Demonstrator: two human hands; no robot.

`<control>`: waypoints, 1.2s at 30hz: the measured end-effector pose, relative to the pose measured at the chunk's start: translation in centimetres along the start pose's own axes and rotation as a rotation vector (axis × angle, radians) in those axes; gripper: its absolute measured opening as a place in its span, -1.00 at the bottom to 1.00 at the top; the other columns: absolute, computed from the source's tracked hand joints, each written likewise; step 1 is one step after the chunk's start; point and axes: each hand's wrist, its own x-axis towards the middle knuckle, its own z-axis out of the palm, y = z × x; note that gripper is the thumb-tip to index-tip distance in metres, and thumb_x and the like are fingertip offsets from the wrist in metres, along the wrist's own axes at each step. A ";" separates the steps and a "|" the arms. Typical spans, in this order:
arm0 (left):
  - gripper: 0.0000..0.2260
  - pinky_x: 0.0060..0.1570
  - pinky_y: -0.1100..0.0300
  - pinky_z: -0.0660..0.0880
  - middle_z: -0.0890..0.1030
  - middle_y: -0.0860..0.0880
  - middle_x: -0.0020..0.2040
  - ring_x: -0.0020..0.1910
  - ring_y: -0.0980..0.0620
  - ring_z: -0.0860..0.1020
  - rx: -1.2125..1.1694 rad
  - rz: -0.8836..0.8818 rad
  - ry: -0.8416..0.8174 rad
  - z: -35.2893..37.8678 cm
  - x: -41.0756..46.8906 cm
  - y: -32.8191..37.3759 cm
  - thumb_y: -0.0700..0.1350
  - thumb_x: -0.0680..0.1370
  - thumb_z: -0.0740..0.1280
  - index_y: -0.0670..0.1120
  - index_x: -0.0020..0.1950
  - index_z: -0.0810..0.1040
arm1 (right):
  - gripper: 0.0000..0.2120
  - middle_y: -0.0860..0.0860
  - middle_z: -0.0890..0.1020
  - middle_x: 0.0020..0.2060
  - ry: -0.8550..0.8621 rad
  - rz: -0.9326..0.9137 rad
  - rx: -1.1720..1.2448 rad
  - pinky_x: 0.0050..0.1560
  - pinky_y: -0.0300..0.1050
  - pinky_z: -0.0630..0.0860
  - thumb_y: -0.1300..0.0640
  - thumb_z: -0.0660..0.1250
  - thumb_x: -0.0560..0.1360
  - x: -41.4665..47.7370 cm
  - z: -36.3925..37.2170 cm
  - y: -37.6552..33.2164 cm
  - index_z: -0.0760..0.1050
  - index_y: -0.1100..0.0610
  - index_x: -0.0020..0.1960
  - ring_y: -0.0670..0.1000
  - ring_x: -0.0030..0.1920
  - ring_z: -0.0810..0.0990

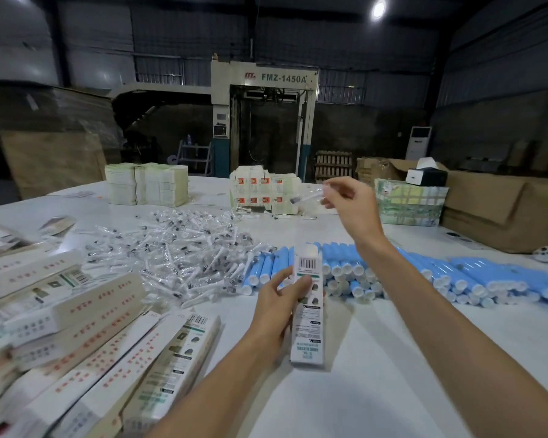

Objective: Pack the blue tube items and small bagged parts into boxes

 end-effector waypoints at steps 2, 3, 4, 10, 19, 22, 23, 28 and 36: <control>-0.53 -0.08 0.04 0.70 0.79 -0.15 0.10 0.04 -0.15 0.78 0.021 0.021 -0.008 0.1 0.0 0.2 -0.04 0.58 0.55 0.12 0.43 0.47 | -0.89 0.00 0.73 -0.12 -0.008 -0.001 0.041 -0.01 -0.17 0.66 0.19 0.39 0.63 -0.5 -2.8 -0.4 0.67 0.07 0.11 -0.01 -0.10 0.72; -0.52 -0.10 0.05 0.69 0.79 -0.14 0.10 0.03 -0.14 0.78 0.036 0.032 -0.014 0.1 0.1 0.3 -0.04 0.58 0.55 0.14 0.44 0.46 | -0.88 0.00 0.73 -0.13 -0.010 -0.007 0.057 -0.02 -0.17 0.65 0.20 0.39 0.63 -0.8 -3.8 -0.5 0.68 0.05 0.09 0.00 -0.10 0.72; -0.49 -0.09 0.04 0.69 0.78 -0.14 0.10 0.04 -0.15 0.78 0.056 0.042 -0.024 0.2 0.1 0.4 -0.02 0.56 0.56 0.14 0.46 0.46 | -0.86 0.01 0.74 -0.14 -0.016 -0.014 0.069 -0.03 -0.18 0.65 0.21 0.38 0.64 -1.1 -4.6 -0.5 0.68 0.03 0.09 0.00 -0.11 0.72; -0.39 0.06 -0.09 0.68 0.77 -0.16 0.16 0.12 -0.17 0.75 0.125 0.088 -0.106 0.5 -0.1 0.7 0.03 0.50 0.59 0.13 0.52 0.48 | -0.82 0.06 0.72 -0.11 -0.151 -0.065 -0.045 -0.04 -0.18 0.63 0.25 0.32 0.67 -3.0 -5.3 -0.4 0.67 0.21 0.20 -0.02 -0.14 0.68; -0.56 0.25 -0.21 0.60 0.74 -0.10 0.26 0.24 -0.17 0.71 0.153 0.101 -0.138 1.1 -1.0 1.4 -0.02 0.56 0.55 0.19 0.43 0.60 | -0.79 -0.03 0.71 -0.16 -0.332 -0.118 -0.223 -0.01 -0.13 0.63 0.13 0.42 0.63 -4.6 -4.4 -1.0 0.50 0.12 0.23 -0.04 -0.09 0.70; -0.63 0.15 -0.11 0.67 0.73 -0.09 0.26 0.22 -0.12 0.71 0.162 0.110 -0.139 1.2 -1.0 1.5 -0.04 0.58 0.54 0.22 0.36 0.66 | -0.84 -0.06 0.71 -0.16 -0.350 -0.130 -0.259 -0.06 -0.17 0.63 0.10 0.47 0.58 -5.3 -3.7 -0.9 0.53 0.10 0.09 -0.09 -0.11 0.69; -0.63 0.08 -0.04 0.68 0.73 -0.10 0.26 0.22 -0.11 0.71 0.164 0.113 -0.133 1.1 -1.0 1.5 -0.05 0.59 0.53 0.20 0.37 0.65 | -0.87 -0.06 0.70 -0.15 -0.359 -0.136 -0.284 -0.05 -0.14 0.63 0.11 0.47 0.58 -5.5 -3.5 -0.8 0.55 0.10 0.05 -0.10 -0.11 0.69; -0.62 -0.02 0.11 0.67 0.73 -0.08 0.26 0.23 -0.08 0.71 0.180 0.132 -0.098 0.9 -0.9 1.5 -0.08 0.61 0.52 0.09 0.43 0.62 | -0.94 -0.09 0.67 -0.13 -0.393 -0.164 -0.318 -0.08 -0.25 0.48 0.11 0.47 0.57 -6.4 -2.8 -0.1 0.62 0.07 -0.05 -0.13 -0.08 0.62; -0.60 0.07 -0.01 0.67 0.74 -0.04 0.24 0.26 -0.12 0.70 0.227 0.191 -0.053 0.9 -0.8 1.4 -0.05 0.61 0.53 0.19 0.42 0.61 | -0.74 -0.06 0.46 0.29 -0.299 -0.153 -0.264 0.30 -0.21 0.40 0.06 0.34 0.68 -8.9 -2.8 2.4 0.58 0.06 0.34 -0.11 0.32 0.45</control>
